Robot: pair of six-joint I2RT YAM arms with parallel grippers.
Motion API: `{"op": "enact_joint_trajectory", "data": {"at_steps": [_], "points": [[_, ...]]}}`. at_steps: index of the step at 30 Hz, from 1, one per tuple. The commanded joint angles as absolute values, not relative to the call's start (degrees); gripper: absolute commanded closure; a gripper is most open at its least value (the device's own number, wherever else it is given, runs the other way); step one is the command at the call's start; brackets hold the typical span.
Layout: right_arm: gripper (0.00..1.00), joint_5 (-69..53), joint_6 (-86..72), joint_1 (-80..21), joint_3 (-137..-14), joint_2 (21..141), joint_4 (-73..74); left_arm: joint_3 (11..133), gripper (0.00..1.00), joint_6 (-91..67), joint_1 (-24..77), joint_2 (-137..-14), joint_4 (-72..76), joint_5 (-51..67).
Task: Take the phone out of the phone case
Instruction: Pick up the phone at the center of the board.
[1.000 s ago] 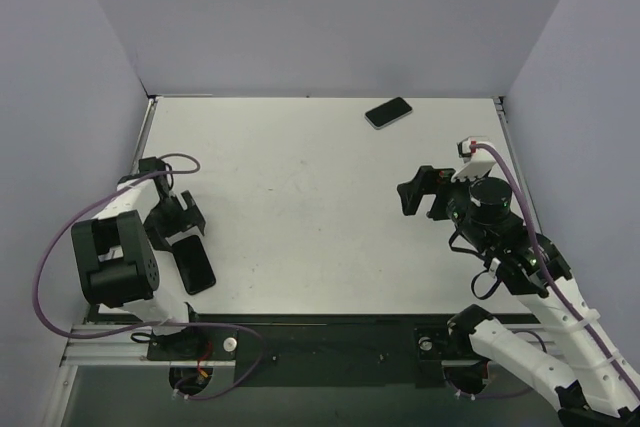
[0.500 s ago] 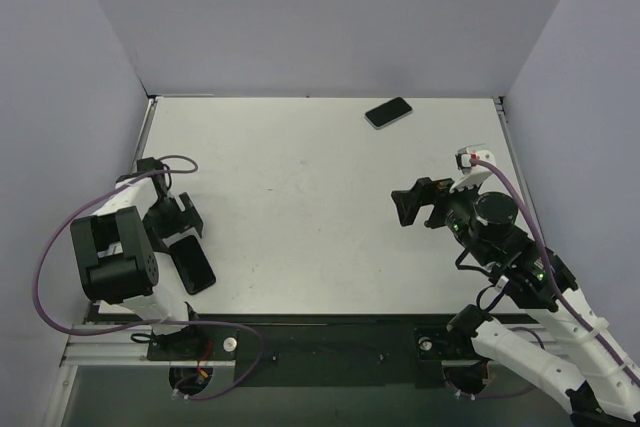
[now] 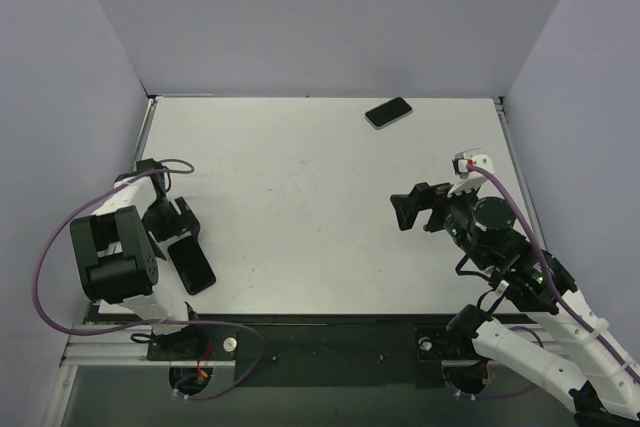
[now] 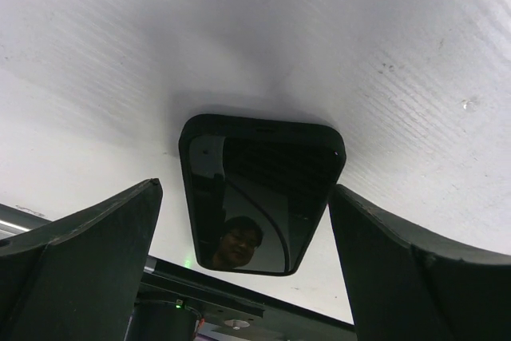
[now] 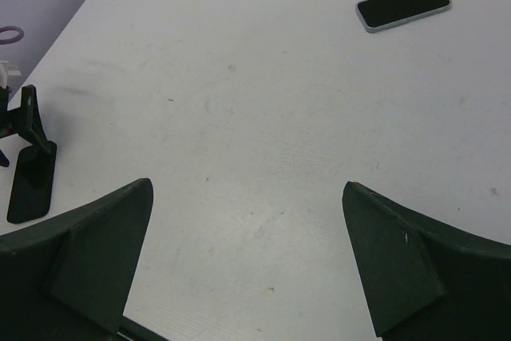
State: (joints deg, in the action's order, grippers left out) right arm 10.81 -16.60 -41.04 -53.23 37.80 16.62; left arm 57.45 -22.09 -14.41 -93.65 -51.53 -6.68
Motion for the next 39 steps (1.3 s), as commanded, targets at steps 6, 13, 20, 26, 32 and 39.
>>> {"op": "enact_joint_trajectory", "data": {"at_steps": [6,13,20,26,32,39], "points": [[0.00,13.10,-15.82,-42.10,-52.56,37.27,12.83,57.75,0.04,-21.89,-14.50,-94.48,-49.92,-1.06],[0.00,13.71,-15.73,-42.28,-52.56,37.35,12.83,57.22,0.03,-22.32,-14.59,-97.47,-49.31,-1.14],[0.00,14.24,-15.56,-42.45,-52.65,37.62,12.74,57.57,0.03,-23.64,-14.33,-96.59,-50.62,-5.63],[0.00,14.50,-15.47,-42.63,-52.56,37.53,12.66,57.31,0.04,-23.82,-14.15,-99.31,-50.28,-4.14],[0.00,14.85,-15.64,-42.54,-52.38,37.70,12.83,56.43,0.11,-24.70,-13.01,-100.55,-48.69,-4.92],[0.00,15.91,-16.08,-41.93,-52.82,39.20,13.89,55.81,0.58,-25.49,-12.13,-97.30,-48.17,-5.80]]}}
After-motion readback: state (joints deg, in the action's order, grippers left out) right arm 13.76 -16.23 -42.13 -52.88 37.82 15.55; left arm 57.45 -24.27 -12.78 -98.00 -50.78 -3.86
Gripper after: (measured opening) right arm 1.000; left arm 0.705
